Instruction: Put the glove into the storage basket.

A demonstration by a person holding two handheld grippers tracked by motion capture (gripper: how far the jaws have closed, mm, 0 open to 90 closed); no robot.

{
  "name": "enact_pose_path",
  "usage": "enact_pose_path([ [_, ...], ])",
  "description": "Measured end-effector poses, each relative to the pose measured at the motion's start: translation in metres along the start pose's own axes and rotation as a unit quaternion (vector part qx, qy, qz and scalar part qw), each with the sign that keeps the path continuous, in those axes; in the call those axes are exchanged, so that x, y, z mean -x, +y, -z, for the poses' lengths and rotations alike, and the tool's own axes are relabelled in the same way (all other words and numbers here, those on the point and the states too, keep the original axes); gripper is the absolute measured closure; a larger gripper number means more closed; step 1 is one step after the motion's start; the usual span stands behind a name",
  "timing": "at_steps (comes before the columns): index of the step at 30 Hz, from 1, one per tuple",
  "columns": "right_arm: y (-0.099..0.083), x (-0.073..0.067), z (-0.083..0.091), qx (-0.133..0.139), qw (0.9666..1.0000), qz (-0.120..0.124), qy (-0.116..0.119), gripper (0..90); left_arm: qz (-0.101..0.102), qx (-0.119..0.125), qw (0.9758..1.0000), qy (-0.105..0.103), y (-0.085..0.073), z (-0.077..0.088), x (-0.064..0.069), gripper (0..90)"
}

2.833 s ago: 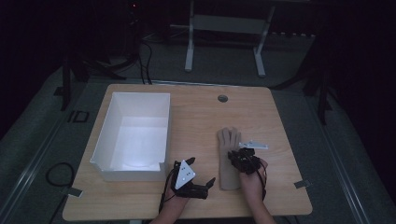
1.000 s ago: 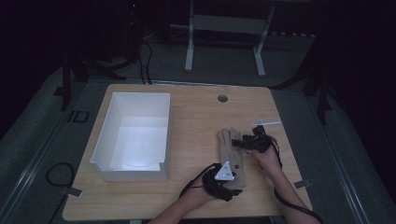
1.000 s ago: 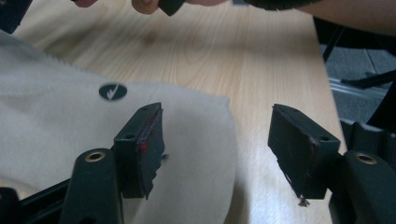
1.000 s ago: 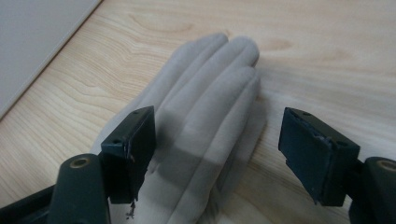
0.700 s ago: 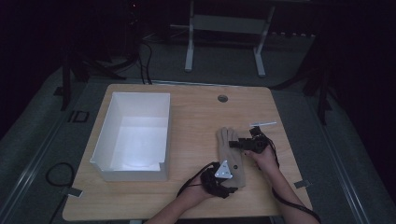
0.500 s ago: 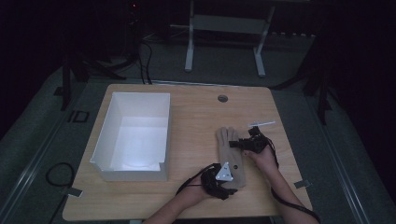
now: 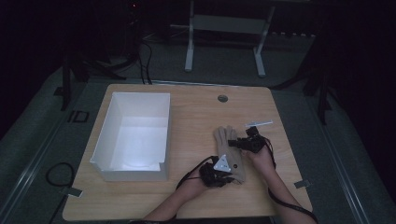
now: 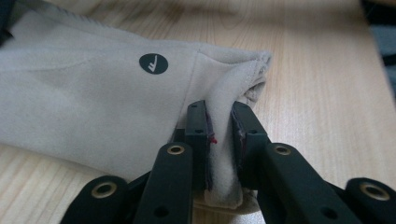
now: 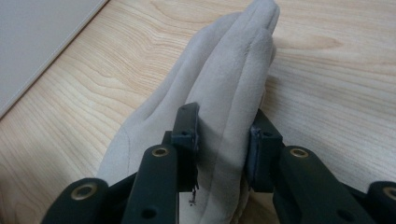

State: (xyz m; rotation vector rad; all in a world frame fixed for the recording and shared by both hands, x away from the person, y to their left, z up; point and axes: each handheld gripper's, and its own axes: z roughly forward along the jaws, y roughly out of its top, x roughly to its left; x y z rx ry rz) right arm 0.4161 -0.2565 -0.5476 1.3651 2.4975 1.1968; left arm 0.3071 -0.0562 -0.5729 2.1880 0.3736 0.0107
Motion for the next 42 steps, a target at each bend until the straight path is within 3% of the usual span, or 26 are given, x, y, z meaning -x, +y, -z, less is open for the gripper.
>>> enact_pose_path([
  [4, 0.002, -0.002, 0.002, 0.007, 1.0, 0.002, 0.002, 73.1, 0.008, 0.004, 0.9999, -0.014, -0.001, 0.002, -0.005, 81.4],
  [6, 0.003, -0.003, 0.003, 0.006, 1.0, 0.005, 0.002, 73.9, 0.005, 0.004, 0.9999, -0.009, 0.0, 0.003, -0.004, 81.4],
  [11, 0.006, -0.003, 0.011, 0.035, 0.9992, -0.005, 0.018, 74.3, -0.002, 0.003, 1.0, 0.007, 0.001, 0.01, -0.003, 81.6],
  [14, 0.009, -0.004, 0.015, 0.04, 0.999, -0.005, 0.02, 74.4, 0.0, 0.006, 1.0, 0.005, 0.003, 0.015, -0.004, 81.6],
  [20, 0.025, -0.011, 0.036, 0.066, 0.9975, -0.005, 0.025, 74.5, -0.013, 0.019, 0.9995, 0.021, 0.021, 0.036, -0.004, 81.6],
  [27, 0.045, -0.022, 0.062, 0.09, 0.9955, 0.008, 0.03, 74.5, -0.031, 0.016, 0.9987, 0.035, 0.042, 0.054, 0.001, 81.5],
  [32, 0.057, -0.031, 0.073, 0.102, 0.994, 0.016, 0.034, 74.5, -0.042, 0.021, 0.9978, 0.046, 0.056, 0.071, 0.006, 81.5],
  [38, 0.07, -0.038, 0.084, 0.116, 0.9925, 0.019, 0.034, 74.5, -0.038, 0.031, 0.9974, 0.053, 0.067, 0.089, 0.006, 81.4],
  [42, 0.083, -0.047, 0.094, 0.127, 0.9909, 0.031, 0.034, 75.3, -0.05, 0.028, 0.9963, 0.064, 0.078, 0.105, 0.008, 81.5],
])
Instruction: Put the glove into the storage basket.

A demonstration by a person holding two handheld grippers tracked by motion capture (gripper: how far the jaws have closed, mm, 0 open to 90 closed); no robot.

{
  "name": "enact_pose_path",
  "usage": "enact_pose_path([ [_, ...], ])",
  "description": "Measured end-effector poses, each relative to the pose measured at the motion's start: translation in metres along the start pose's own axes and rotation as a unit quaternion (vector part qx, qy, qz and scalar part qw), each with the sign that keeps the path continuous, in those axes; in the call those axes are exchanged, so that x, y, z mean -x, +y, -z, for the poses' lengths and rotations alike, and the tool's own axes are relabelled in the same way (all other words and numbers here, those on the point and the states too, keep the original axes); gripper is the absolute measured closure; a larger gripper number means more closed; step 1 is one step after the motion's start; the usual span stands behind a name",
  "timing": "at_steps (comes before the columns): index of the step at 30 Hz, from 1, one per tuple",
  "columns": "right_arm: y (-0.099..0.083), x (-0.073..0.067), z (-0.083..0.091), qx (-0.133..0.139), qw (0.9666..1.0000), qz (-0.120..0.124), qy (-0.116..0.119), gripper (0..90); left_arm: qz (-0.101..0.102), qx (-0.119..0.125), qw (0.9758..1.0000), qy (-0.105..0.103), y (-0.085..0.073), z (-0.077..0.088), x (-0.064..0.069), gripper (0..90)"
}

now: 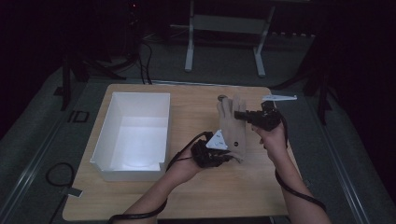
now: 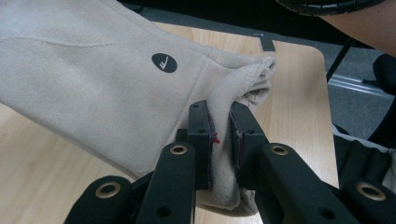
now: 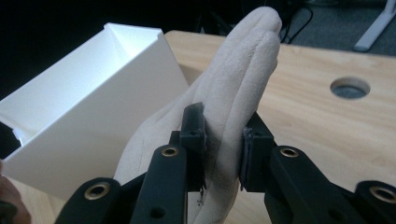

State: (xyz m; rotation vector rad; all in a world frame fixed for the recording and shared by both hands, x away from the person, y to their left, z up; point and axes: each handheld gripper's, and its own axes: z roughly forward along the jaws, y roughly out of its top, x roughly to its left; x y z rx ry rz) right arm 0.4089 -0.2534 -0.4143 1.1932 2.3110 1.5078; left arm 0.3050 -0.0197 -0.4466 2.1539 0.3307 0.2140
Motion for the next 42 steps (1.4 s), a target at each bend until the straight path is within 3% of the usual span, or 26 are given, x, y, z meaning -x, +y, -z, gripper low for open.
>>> enact_pose_path([
  [2, 0.006, -0.003, 0.002, 0.004, 1.0, 0.002, 0.001, 80.7, -0.007, -0.001, 1.0, 0.005, 0.005, 0.008, -0.001, 81.5],
  [6, 0.016, -0.008, 0.001, 0.006, 0.9999, 0.006, -0.005, 81.4, -0.009, -0.001, 0.9999, 0.014, 0.011, 0.023, -0.007, 81.5],
  [12, 0.023, -0.012, -0.007, 0.001, 0.9999, 0.008, 0.009, 82.5, -0.005, -0.016, 0.9996, 0.021, 0.005, 0.028, -0.014, 81.4],
  [19, 0.038, -0.025, -0.016, 0.008, 0.9996, 0.017, 0.02, 82.5, -0.008, -0.01, 0.999, 0.043, 0.003, 0.049, -0.017, 81.3],
  [26, 0.059, -0.042, -0.028, 0.019, 0.9988, 0.025, 0.038, 82.5, -0.014, -0.018, 0.9971, 0.072, 0.003, 0.076, -0.023, 81.3],
  [33, 0.08, -0.071, -0.053, 0.016, 0.9974, 0.045, 0.054, 82.5, -0.004, -0.02, 0.9947, 0.101, -0.01, 0.105, -0.027, 81.3],
  [42, 0.093, -0.098, -0.08, 0.011, 0.9954, 0.058, 0.075, 82.5, 0.009, -0.02, 0.9918, 0.126, -0.027, 0.138, -0.029, 81.4],
])
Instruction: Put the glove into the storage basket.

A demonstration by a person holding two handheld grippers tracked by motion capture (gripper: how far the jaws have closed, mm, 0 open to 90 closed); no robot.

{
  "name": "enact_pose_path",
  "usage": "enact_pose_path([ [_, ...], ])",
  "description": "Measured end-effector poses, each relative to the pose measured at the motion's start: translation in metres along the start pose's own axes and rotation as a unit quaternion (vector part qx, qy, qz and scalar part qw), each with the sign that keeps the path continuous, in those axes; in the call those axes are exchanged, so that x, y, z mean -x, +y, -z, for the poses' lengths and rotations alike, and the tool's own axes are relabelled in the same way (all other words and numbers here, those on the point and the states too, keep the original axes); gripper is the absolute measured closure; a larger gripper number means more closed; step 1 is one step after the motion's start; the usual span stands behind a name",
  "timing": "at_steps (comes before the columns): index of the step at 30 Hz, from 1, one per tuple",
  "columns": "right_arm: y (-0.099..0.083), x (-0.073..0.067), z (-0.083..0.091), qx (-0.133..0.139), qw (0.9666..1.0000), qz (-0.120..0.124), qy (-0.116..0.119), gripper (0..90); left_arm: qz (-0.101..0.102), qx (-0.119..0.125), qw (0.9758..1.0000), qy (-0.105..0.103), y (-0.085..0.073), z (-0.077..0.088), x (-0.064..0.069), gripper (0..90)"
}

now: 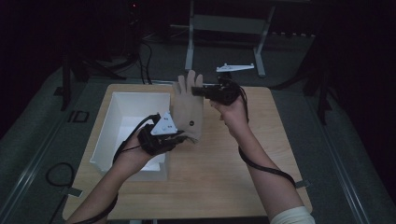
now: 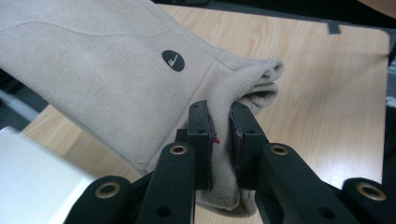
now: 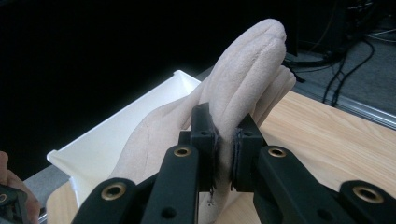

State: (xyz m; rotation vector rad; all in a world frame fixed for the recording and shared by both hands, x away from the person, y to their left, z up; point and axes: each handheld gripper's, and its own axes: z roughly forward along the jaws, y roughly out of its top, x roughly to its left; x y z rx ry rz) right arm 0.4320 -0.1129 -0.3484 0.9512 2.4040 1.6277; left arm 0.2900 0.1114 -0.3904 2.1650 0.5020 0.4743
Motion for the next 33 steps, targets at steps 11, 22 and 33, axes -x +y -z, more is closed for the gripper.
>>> enact_pose_path([
  [11, 0.019, -0.027, -0.033, -0.007, 0.9996, 0.016, 0.021, 82.5, 0.013, -0.003, 0.9996, 0.027, -0.021, 0.032, -0.011, 81.4],
  [22, 0.021, -0.05, -0.073, -0.026, 0.9985, 0.027, 0.039, 82.4, 0.039, -0.018, 0.9982, 0.042, -0.053, 0.052, -0.021, 81.3],
  [33, 0.016, -0.06, -0.112, -0.047, 0.9976, 0.023, 0.045, 82.4, 0.074, -0.034, 0.995, 0.058, -0.091, 0.058, -0.033, 81.2],
])
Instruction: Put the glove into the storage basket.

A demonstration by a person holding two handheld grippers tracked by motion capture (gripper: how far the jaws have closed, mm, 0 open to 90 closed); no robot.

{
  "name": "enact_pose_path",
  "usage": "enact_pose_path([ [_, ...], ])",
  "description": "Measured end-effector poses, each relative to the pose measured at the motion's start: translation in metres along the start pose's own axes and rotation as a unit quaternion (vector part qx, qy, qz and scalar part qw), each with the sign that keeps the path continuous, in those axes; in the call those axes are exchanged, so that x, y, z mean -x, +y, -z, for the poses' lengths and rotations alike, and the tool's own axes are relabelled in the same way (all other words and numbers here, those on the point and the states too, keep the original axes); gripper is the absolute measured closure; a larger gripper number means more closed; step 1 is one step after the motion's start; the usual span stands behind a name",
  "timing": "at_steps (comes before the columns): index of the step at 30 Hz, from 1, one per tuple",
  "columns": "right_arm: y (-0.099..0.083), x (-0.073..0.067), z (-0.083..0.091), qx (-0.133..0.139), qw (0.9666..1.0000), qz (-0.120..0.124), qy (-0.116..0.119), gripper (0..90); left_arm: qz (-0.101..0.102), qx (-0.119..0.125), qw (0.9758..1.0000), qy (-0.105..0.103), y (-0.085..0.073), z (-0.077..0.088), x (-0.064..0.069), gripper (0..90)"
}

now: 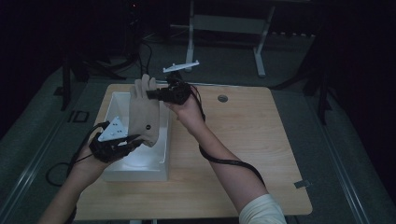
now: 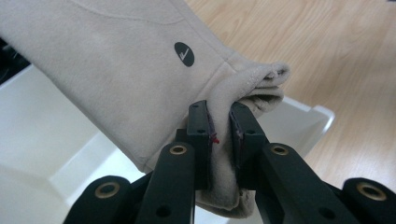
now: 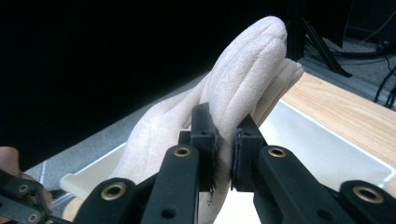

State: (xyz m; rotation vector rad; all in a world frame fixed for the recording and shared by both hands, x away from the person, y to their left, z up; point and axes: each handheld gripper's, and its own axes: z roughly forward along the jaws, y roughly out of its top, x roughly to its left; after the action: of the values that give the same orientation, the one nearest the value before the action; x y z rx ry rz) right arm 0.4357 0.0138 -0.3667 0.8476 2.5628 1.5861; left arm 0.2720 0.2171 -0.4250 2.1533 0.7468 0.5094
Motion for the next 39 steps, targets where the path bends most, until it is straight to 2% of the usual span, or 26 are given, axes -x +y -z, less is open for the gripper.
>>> enact_pose_path([
  [5, -0.014, 0.006, -0.03, -0.037, 0.9992, -0.012, -0.003, 82.4, 0.015, -0.021, 0.9997, 0.0, -0.014, -0.01, 0.0, 81.2],
  [9, -0.026, 0.011, -0.043, -0.055, 0.9983, -0.018, -0.007, 82.4, 0.025, -0.034, 0.9991, 0.002, -0.024, -0.019, 0.004, 81.1],
  [16, -0.045, 0.017, -0.061, -0.083, 0.9961, -0.027, -0.015, 82.3, 0.029, -0.066, 0.997, 0.029, -0.035, -0.034, 0.014, 81.1],
  [21, -0.049, 0.018, -0.071, -0.103, 0.994, -0.026, -0.025, 82.4, 0.021, -0.072, 0.996, 0.047, -0.043, -0.044, 0.018, 80.6],
  [23, -0.049, 0.018, -0.074, -0.111, 0.9932, -0.021, -0.029, 82.3, 0.024, -0.076, 0.9955, 0.051, -0.046, -0.047, 0.018, 80.5],
  [26, -0.047, 0.018, -0.079, -0.124, 0.9916, -0.017, -0.034, 82.2, 0.032, -0.076, 0.9954, 0.048, -0.049, -0.05, 0.015, 80.4],
  [31, -0.046, 0.016, -0.087, -0.143, 0.9888, -0.009, -0.044, 82.0, 0.039, -0.075, 0.996, 0.029, -0.052, -0.053, 0.012, 80.2],
  [35, -0.045, 0.016, -0.091, -0.149, 0.9876, -0.004, -0.05, 81.3, 0.035, -0.073, 0.9965, 0.023, -0.053, -0.055, 0.01, 80.1],
  [37, -0.045, 0.016, -0.092, -0.152, 0.987, -0.007, -0.053, 81.1, 0.041, -0.072, 0.9964, 0.018, -0.052, -0.056, 0.009, 80.0],
  [39, -0.044, 0.017, -0.094, -0.156, 0.9864, -0.008, -0.053, 76.8, 0.04, -0.081, 0.9958, 0.014, -0.052, -0.06, 0.008, 79.6],
])
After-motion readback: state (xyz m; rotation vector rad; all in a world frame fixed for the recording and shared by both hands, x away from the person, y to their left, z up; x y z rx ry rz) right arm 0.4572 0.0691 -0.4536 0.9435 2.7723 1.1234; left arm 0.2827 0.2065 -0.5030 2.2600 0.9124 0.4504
